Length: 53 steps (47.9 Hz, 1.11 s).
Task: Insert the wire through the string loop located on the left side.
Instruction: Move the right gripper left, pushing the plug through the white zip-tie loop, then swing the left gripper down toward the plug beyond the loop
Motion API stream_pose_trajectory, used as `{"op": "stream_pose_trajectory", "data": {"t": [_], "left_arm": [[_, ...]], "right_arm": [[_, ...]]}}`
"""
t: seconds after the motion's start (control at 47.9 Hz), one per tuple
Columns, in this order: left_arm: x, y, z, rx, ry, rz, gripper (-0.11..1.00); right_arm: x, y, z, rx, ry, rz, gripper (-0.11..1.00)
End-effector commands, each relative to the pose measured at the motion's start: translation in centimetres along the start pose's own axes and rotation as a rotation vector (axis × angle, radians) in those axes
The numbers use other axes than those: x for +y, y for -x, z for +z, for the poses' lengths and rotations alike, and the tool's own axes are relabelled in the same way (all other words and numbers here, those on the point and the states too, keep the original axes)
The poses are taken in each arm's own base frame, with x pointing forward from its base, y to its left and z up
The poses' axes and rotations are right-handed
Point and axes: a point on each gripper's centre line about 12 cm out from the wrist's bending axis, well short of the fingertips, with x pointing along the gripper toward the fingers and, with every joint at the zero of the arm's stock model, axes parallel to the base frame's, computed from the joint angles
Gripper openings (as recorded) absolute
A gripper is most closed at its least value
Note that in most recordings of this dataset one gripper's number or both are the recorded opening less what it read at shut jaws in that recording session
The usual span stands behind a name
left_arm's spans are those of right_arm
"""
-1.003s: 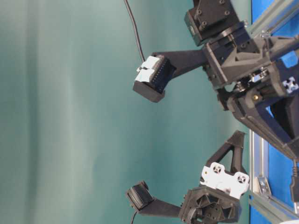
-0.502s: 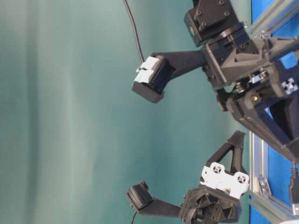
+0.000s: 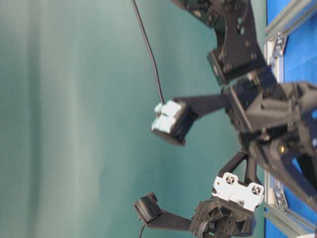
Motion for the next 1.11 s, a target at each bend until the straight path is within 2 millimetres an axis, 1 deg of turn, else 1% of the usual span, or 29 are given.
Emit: {"op": "stream_pose_trajectory", "data": {"t": [0.0,0.293,0.752,0.899,1.024,1.087], "left_arm": [[-0.1,0.1,1.7,-0.05,0.002,-0.006,0.0],[-0.1,0.1,1.8,-0.054,0.001,-0.004,0.0],[0.0,0.3,1.6,-0.048,0.001,-0.002,0.0],[0.4,1.3,1.2,-0.039,0.002,0.008,0.0],[0.9,3.0,0.7,-0.026,-0.004,0.017,0.0],[1.1,4.2,0.4,-0.021,-0.007,0.022,0.0]], "right_arm": [[-0.1,-0.6,2.2,-0.06,-0.001,0.0,-0.01],[-0.1,-1.8,2.3,-0.069,-0.003,0.0,-0.01],[0.0,-1.9,2.2,-0.069,-0.002,0.001,-0.01],[-0.1,-1.9,2.2,-0.069,-0.003,0.0,-0.01],[0.0,-1.9,2.1,-0.066,-0.001,0.001,-0.01],[-0.1,-1.9,2.1,-0.066,-0.003,0.0,-0.01]]}}
